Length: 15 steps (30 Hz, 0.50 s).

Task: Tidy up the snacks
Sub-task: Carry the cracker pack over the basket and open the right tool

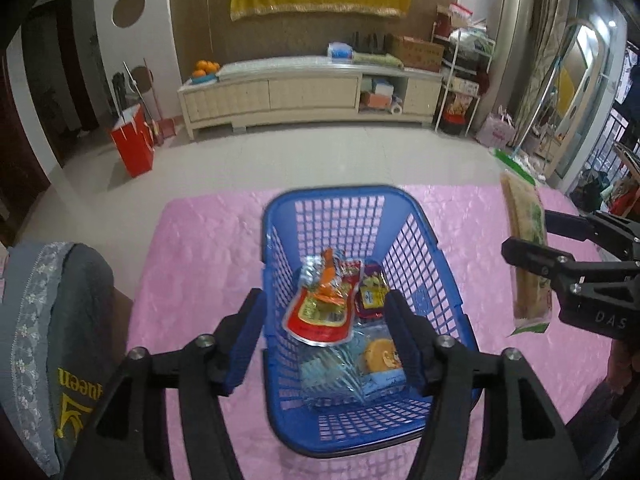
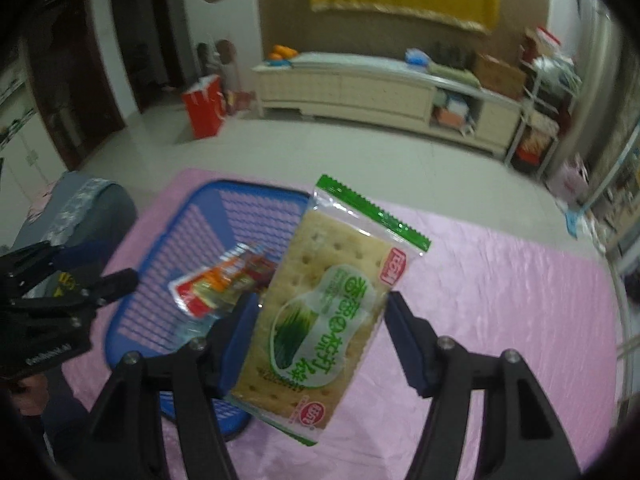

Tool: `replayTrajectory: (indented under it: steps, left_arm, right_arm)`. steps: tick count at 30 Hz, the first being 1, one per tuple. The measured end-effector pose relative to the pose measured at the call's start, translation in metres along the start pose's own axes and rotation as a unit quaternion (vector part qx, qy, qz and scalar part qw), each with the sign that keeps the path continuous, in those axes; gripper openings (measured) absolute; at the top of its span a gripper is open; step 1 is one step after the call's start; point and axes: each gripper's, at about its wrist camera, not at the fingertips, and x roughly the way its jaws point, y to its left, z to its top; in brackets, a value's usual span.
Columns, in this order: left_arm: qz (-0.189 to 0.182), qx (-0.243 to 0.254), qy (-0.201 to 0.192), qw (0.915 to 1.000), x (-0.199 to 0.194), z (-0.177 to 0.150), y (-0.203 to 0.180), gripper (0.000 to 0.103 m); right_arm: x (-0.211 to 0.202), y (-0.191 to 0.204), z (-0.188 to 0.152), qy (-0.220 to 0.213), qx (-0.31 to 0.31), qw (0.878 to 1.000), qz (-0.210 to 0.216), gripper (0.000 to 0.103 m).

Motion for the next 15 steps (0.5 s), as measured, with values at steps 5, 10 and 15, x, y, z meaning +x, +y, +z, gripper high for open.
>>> replayTrajectory:
  steps: [5, 10, 15]
  left_arm:
    - [0.009, 0.002, -0.014, 0.9999, -0.011, 0.001, 0.016, 0.068]
    - [0.015, -0.010, -0.015, 0.9997, -0.007, -0.005, 0.030, 0.072]
    - [0.019, -0.025, -0.004, 0.9995, 0.007, -0.011, 0.046, 0.072]
  right_arm:
    - [0.002, 0.016, 0.010, -0.002, -0.023, 0.999, 0.025, 0.069]
    - [0.013, 0.033, 0.014, 0.008, -0.038, 0.998, 0.040, 0.069]
    - [0.031, 0.051, 0.017, 0.025, -0.048, 0.997, 0.048, 0.069]
